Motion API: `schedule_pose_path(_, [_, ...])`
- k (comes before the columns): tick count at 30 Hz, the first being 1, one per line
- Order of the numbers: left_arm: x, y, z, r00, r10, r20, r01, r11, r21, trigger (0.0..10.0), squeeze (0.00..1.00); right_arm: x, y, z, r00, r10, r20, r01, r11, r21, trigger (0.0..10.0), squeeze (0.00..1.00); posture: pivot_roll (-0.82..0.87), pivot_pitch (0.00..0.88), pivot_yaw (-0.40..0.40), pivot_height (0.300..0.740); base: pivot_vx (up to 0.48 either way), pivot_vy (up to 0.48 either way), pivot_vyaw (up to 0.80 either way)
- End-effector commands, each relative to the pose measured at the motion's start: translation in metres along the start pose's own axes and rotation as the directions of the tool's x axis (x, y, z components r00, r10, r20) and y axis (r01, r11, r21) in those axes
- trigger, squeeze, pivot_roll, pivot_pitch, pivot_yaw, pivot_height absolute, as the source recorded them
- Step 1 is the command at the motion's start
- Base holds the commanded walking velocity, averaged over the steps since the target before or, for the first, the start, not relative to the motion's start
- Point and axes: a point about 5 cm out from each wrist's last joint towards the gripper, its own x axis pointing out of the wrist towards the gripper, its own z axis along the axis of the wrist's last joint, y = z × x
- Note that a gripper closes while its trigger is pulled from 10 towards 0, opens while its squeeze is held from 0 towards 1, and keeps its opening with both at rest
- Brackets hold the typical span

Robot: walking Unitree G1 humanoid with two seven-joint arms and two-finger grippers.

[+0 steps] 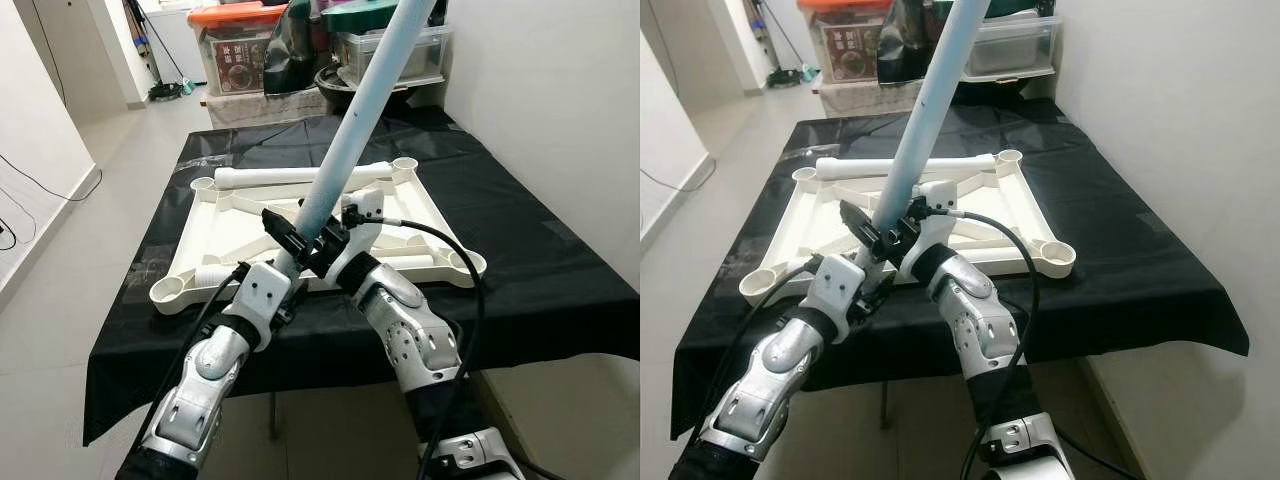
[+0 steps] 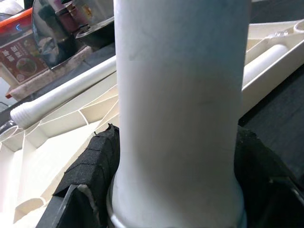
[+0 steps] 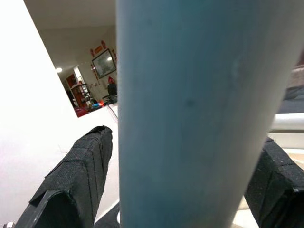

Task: Building children table

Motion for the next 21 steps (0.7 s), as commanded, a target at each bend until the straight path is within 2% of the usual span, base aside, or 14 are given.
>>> schedule_pose_path(1, [-0.002,0.002,-0.002,1.0,-0.001,0.0,0.001,1.0,0.012,10.0,0.0,0.007,0.01,0.005,0.999,0.035,0.026,-0.036,0.999,0.031,10.0,0.0,-0.03,0.0,0.041,0.74,0.0,0.0,0.0])
schedule_pose_path(21, [-0.004,-0.014,-0.008,0.998,-0.055,-0.003,0.055,0.998,0.028,10.0,0.0,0.009,0.004,0.006,0.999,0.006,0.032,-0.007,0.999,0.038,10.0,0.0,-0.03,0.0,0.045,0.74,0.0,0.0,0.0])
